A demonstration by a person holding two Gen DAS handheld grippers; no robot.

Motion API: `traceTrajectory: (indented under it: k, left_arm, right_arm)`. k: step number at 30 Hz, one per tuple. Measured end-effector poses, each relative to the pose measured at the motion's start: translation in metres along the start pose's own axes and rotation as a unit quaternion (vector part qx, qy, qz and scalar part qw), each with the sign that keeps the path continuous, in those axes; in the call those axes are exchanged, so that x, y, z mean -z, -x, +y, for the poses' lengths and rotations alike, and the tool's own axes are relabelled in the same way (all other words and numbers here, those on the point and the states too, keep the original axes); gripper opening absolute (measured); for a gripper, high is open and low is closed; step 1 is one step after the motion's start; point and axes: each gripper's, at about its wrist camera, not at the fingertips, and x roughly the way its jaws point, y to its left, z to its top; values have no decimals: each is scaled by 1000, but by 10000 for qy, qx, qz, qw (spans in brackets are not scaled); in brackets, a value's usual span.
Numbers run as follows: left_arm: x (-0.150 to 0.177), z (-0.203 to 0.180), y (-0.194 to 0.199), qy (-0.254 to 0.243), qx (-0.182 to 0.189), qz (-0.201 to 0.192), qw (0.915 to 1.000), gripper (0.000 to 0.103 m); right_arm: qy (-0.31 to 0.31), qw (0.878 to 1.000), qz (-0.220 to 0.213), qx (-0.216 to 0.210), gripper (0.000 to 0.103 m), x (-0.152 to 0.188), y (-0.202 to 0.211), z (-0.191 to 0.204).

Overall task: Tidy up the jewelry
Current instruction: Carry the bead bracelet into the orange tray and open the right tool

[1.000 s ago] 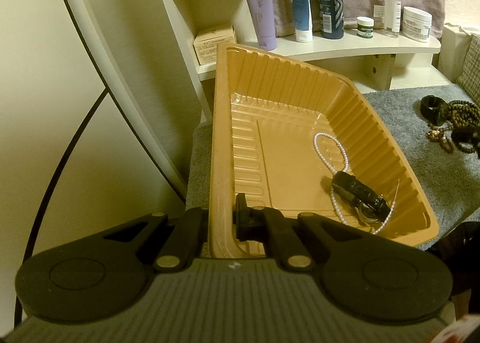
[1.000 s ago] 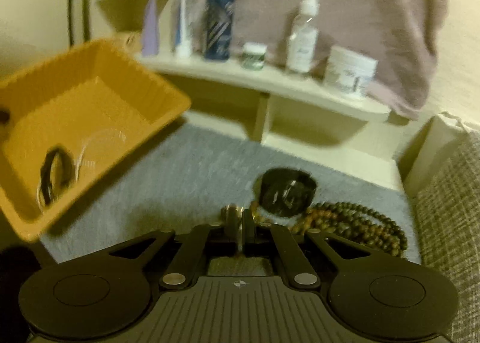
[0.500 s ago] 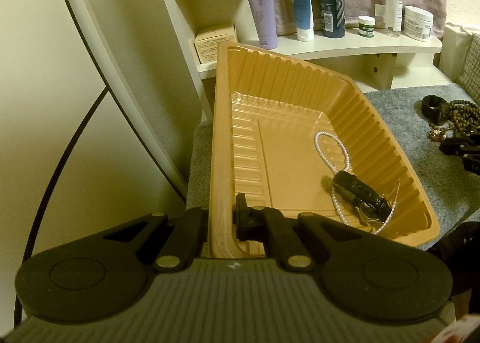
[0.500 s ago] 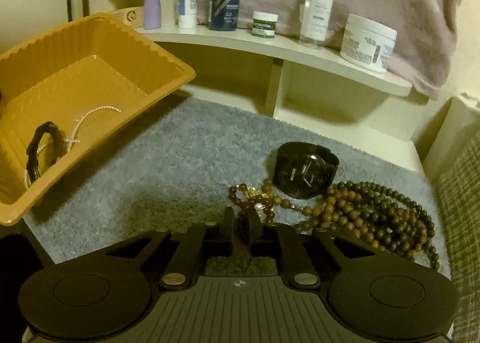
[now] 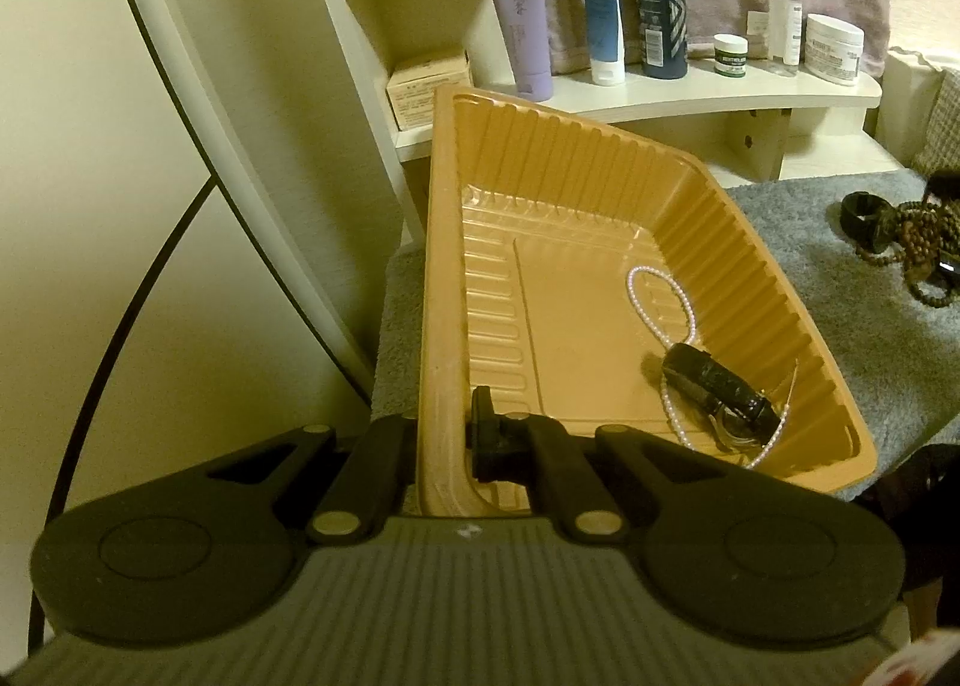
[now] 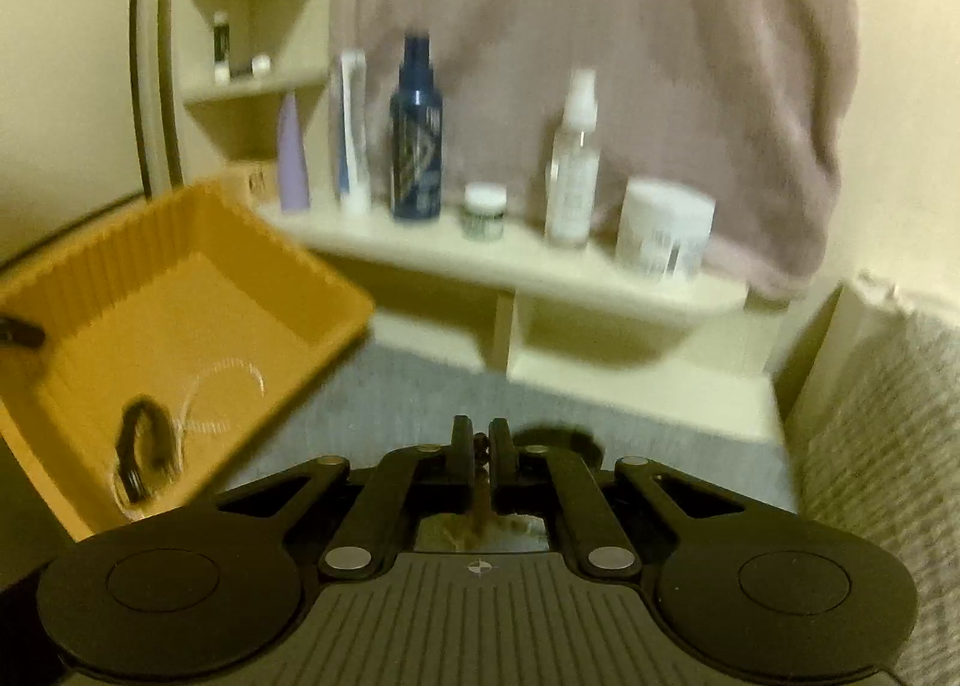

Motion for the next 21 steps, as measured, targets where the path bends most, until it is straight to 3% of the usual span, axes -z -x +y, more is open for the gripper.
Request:
traceTrajectory:
  k: [8, 15, 21]
  left_arm:
    - [0, 1, 0, -8, 11, 6, 10000, 2]
    - [-1, 1, 0, -3, 20, 2, 10000, 2]
    - [-1, 1, 1, -9, 30, -8, 10000, 2]
  right_arm:
    - [49, 9986, -266, -460, 4, -35, 16, 11]
    - [167, 9900, -350, -1355, 4, -61, 14, 53]
    - [404, 9744, -41, -2213, 4, -61, -3, 106]
